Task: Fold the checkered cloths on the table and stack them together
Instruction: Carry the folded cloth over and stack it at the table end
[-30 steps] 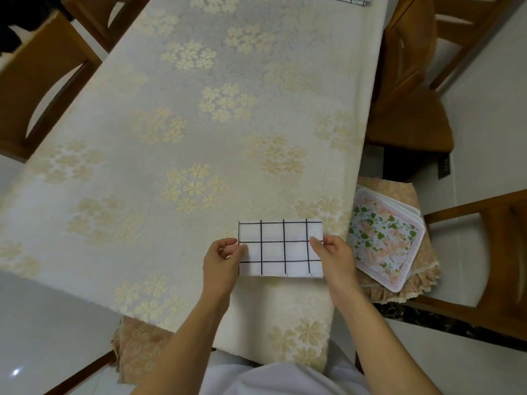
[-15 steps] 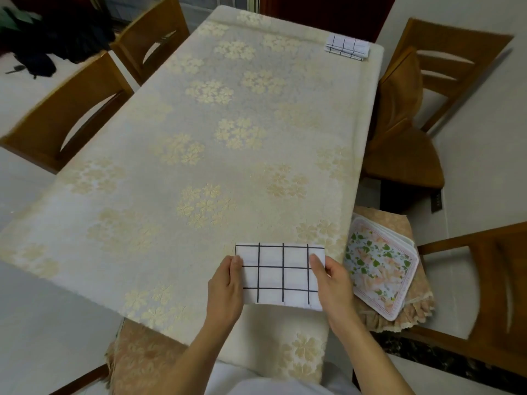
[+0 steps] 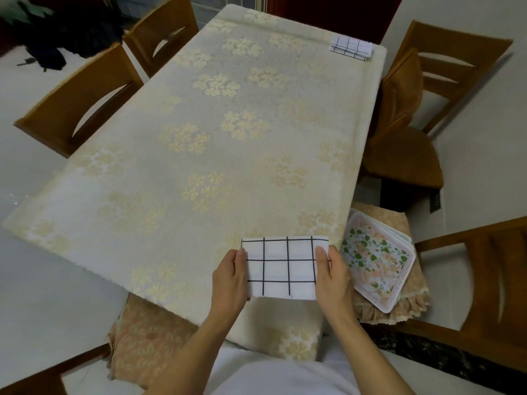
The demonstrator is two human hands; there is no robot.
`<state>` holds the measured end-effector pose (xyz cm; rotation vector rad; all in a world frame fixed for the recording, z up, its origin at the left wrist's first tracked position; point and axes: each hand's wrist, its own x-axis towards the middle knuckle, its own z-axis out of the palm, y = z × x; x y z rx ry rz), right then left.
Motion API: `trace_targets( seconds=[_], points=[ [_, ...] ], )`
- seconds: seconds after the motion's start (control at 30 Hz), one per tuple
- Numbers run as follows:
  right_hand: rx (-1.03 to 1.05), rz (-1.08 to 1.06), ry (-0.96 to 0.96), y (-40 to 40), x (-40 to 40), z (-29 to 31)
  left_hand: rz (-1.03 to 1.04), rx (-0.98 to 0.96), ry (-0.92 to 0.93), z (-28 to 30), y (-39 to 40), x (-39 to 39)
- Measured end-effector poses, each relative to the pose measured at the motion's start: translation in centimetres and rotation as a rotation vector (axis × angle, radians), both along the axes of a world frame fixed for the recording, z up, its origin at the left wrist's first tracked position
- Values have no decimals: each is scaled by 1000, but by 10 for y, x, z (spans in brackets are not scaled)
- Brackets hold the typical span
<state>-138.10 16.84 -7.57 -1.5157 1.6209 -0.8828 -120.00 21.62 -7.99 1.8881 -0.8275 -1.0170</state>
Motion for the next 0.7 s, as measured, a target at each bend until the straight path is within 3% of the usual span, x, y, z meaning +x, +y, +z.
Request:
trace_targets(
  seconds=[0.3,0.57,0.7],
  points=[
    [118,140,-218,-2,-11,-2,289,-34,-134,10,39,-35],
    [58,411,-3,43,-35,-12,513,3,-273,1,112,-82],
    [77,563,16,65,-34,-13,603,62,-298,2,159,-101]
  ],
)
